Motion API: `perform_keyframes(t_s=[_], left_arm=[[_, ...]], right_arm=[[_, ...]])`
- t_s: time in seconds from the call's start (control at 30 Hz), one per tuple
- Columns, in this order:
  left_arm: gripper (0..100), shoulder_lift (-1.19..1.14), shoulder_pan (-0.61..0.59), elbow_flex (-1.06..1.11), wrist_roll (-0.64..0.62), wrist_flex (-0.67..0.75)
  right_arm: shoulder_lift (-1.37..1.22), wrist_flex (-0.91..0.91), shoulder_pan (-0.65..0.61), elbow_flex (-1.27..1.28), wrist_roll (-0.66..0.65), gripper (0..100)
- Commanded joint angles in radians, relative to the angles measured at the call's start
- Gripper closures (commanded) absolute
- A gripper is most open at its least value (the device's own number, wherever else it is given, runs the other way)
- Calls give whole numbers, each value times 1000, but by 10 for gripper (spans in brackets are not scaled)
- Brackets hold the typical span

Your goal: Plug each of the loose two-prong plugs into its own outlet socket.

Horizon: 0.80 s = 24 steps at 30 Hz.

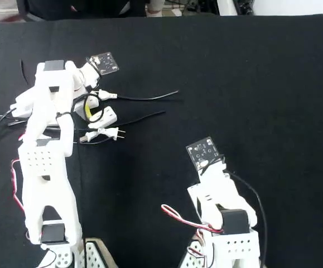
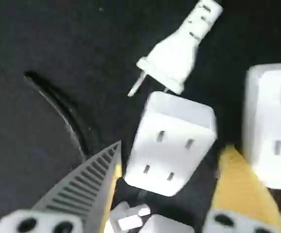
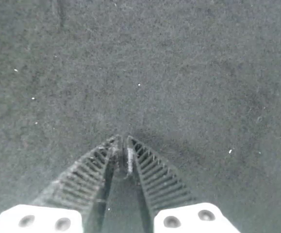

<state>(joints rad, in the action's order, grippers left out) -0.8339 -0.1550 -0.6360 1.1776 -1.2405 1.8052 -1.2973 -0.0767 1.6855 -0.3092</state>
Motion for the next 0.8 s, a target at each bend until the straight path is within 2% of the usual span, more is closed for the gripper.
perform_keyframes(t_s=[0.0, 0.13, 0.2, 0.5, 0.57, 0.67, 0.77], left_arm=[[855, -5, 8, -70, 5, -84], [959, -6, 35, -183, -60, -272], [962, -12, 36, -242, -69, -347], [963, -5, 10, -493, -115, -522], [960, -3, 1, -549, -187, -520], [959, 32, -5, -536, -242, -523], [959, 138, 15, -354, -265, -523]], right_arm=[[77, -3, 6, -2, 5, 985], [77, -3, 6, -2, 5, 985], [77, -3, 6, -2, 5, 985], [77, -3, 6, -2, 5, 985], [77, -3, 6, -2, 5, 985], [77, -3, 6, -2, 5, 985], [77, -3, 6, -2, 5, 985]])
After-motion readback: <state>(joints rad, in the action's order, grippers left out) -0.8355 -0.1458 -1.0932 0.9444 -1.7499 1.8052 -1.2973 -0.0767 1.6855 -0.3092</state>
